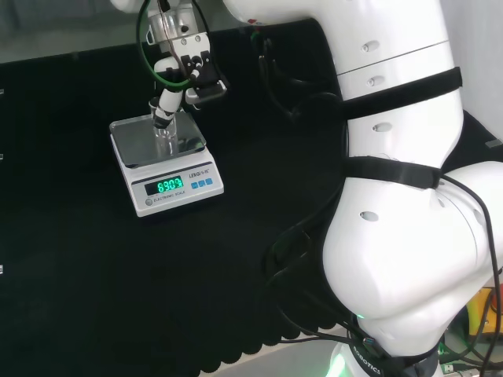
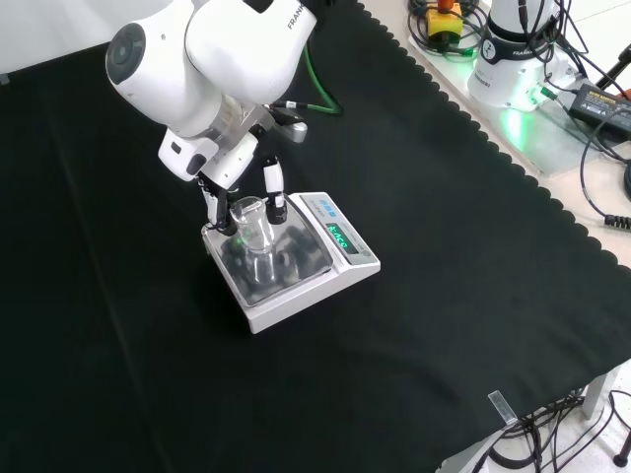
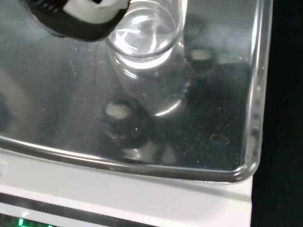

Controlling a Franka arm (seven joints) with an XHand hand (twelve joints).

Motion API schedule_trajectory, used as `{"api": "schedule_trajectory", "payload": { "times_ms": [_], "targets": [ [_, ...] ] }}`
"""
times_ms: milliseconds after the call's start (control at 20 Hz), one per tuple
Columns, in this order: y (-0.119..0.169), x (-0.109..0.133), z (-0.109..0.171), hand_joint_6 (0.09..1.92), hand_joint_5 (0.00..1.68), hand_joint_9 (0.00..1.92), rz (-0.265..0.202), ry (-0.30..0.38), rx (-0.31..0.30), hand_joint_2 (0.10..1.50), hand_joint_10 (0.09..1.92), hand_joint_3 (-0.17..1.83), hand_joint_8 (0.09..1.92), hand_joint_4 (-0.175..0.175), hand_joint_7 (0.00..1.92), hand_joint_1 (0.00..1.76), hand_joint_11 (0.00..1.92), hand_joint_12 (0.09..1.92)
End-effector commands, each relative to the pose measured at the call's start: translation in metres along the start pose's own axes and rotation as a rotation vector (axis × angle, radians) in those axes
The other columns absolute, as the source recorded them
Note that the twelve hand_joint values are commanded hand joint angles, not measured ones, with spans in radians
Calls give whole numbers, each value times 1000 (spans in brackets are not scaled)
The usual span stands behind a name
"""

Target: Put the beaker on the electronic balance.

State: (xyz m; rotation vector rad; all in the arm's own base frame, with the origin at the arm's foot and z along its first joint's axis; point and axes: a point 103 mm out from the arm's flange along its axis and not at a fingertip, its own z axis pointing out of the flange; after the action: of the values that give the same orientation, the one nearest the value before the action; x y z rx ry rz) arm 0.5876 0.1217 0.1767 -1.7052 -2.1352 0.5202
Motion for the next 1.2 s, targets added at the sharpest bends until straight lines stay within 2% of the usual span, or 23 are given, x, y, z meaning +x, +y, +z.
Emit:
{"api": "schedule_trajectory", "payload": {
  "times_ms": [50,350,450,700,750,800,850,900,950,1000,1050,1100,1200],
  "targets": [
    [0,1,0,886,1060,1291,-4,-16,1,1072,291,7,795,-3,1062,1106,1351,715],
    [3,12,3,883,1062,1287,-1,-32,-18,1071,288,6,798,2,1059,1105,1345,716],
    [0,2,4,882,1062,1287,-5,-19,-22,1071,288,6,798,2,1058,1105,1345,717],
    [0,2,4,879,1064,1284,-6,-19,-25,1070,287,5,802,7,1053,1104,1341,720],
    [-14,3,-20,877,1065,1280,19,-63,-17,1069,287,4,808,18,1046,1101,1335,724],
    [-17,7,-26,878,1065,1272,60,-154,-10,1069,290,4,822,32,1032,1096,1325,734],
    [-16,15,-26,877,1064,1263,84,-183,-8,1068,294,3,834,49,1019,1090,1314,743],
    [-17,7,-26,874,1065,1252,80,-182,-6,1067,299,2,845,71,1005,1082,1302,751],
    [-16,9,-26,836,1029,1237,79,-185,-5,1040,307,-17,857,12,988,1057,1290,760],
    [-14,16,-24,804,992,1218,97,-180,-6,1020,321,-44,872,-47,968,1035,1277,770],
    [-15,7,-22,784,966,1203,86,-118,-20,1007,332,-65,883,-85,950,1020,1268,777],
    [-15,4,-20,781,940,1180,71,-86,-26,1000,355,-108,894,-103,929,1000,1253,789],
    [-12,3,-15,804,888,1130,48,-55,-32,984,410,-158,916,-112,892,967,1215,826]
  ]
}}
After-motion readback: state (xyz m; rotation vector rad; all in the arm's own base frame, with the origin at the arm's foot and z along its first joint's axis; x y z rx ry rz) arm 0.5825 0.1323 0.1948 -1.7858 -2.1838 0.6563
